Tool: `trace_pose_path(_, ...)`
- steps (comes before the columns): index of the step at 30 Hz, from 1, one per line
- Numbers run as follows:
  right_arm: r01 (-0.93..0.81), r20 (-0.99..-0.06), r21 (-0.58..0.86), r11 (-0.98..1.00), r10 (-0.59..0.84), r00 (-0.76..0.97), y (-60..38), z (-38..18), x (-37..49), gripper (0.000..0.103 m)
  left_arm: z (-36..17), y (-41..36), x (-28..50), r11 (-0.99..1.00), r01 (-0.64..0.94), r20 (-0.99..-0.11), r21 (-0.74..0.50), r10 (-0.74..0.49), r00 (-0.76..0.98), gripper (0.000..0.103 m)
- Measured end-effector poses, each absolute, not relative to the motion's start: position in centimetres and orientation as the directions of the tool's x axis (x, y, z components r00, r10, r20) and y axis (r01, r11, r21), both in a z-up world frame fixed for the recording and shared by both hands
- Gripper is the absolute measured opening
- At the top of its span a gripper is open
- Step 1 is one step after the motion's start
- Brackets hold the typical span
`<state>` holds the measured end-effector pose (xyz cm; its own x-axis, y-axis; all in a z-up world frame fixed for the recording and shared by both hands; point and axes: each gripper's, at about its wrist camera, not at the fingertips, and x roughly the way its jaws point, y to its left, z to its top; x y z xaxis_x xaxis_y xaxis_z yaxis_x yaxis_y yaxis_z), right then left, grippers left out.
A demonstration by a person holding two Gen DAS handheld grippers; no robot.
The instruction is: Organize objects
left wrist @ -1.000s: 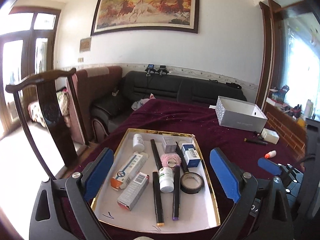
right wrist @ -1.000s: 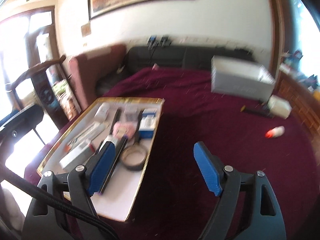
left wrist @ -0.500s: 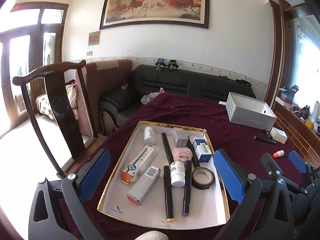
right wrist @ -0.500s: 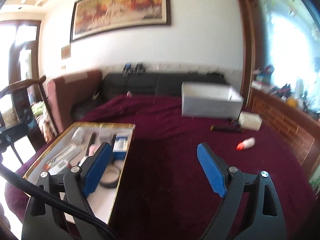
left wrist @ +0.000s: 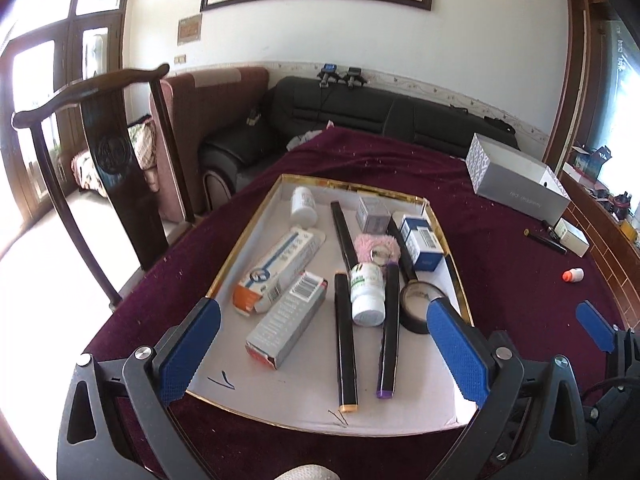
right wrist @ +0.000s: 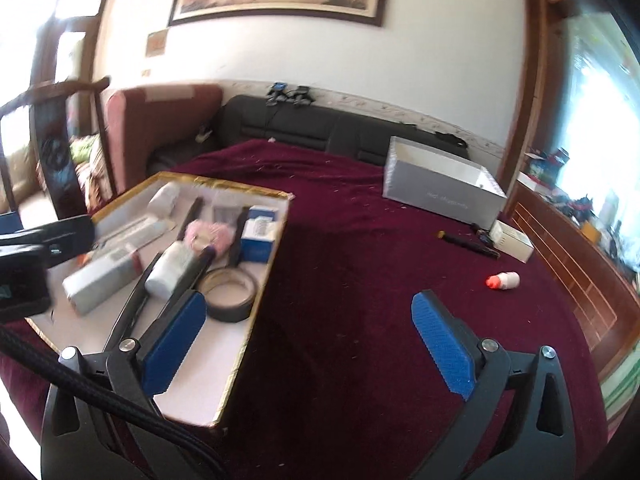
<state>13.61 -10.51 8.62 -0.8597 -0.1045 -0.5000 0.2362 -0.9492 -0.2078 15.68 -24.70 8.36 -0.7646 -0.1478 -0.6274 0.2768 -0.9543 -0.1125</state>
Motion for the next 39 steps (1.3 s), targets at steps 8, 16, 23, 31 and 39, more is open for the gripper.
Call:
trace_pose_path(8,0.264,-0.525,-0.253,-0.931,-0.097,-0.846,-11.4,7.8,13.2,0.103,6.9,-24.7,15.0,-0.954,0.271,-0.665,-0.128,-0.12,-0.737,0.102)
trace_pose_path(16,0.267,-0.561,-0.253,-0.93,-0.084,-0.823,-11.7,7.2,12.1,0.103,6.3,-25.2,14.4,-0.952,0.27,-0.678,-0.144,-0.104,-0.728,0.102)
trace_pose_path(23,0.283,-0.567,-0.288,-0.915,-0.075,-0.82,-12.7,7.0,11.8,0.103,5.7,-25.8,14.1,-0.947,0.278,-0.693,-0.16,-0.093,-0.715,0.102)
trace_pose_path(31,0.298,-0.576,-0.299,-0.907,-0.077,-0.813,-13.5,7.3,11.2,0.103,5.2,-26.2,13.7,-0.944,0.282,-0.701,-0.17,-0.085,-0.708,0.102)
trace_pose_path(39,0.298,-0.589,-0.294,-0.908,-0.073,-0.805,-13.7,7.4,10.5,0.103,4.6,-26.4,13.2,-0.943,0.281,-0.713,-0.181,-0.071,-0.697,0.102)
